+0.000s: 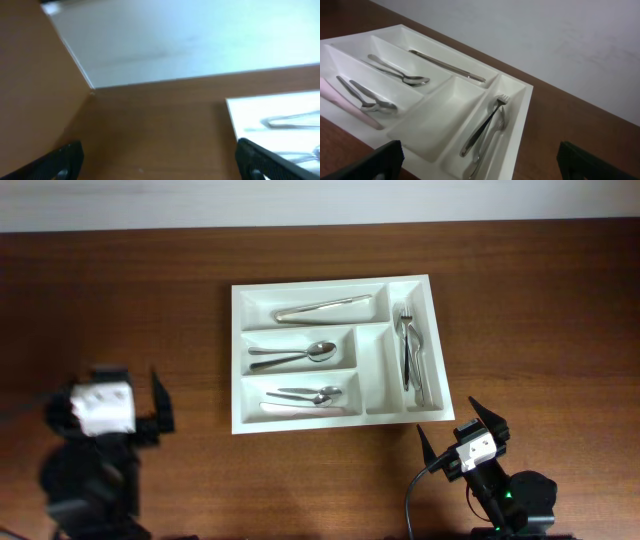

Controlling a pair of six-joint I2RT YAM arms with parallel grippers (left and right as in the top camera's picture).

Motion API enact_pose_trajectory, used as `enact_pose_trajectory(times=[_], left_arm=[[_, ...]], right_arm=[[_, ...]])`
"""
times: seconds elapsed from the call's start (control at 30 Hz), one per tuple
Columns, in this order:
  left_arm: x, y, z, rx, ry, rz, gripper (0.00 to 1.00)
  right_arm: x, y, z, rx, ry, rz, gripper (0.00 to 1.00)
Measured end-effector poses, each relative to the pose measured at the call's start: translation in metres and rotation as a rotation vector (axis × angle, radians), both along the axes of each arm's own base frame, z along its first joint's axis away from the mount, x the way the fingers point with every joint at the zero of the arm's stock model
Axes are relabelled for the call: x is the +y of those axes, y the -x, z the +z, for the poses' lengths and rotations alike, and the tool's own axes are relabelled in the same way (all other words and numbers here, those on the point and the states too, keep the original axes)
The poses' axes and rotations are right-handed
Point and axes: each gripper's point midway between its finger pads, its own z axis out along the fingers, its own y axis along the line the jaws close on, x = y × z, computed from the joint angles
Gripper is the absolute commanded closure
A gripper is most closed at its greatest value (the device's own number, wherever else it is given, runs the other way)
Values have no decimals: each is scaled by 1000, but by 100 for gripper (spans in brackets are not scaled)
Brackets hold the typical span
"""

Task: Pack container

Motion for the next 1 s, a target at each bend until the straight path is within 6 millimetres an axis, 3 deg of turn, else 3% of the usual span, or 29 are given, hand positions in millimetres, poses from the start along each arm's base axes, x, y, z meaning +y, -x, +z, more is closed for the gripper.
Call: enact_pose_trajectory(times=[0.13,0.27,1.0], left_arm=[[-15,0,-44,-31,13,-82,1],[-27,1,-71,-79,16,-151,1],[-42,12,-123,-122,16,-221,1]], right_arm=[[0,0,0,0,0,0,1],[0,0,0,0,0,0,1],[0,0,0,0,0,0,1]])
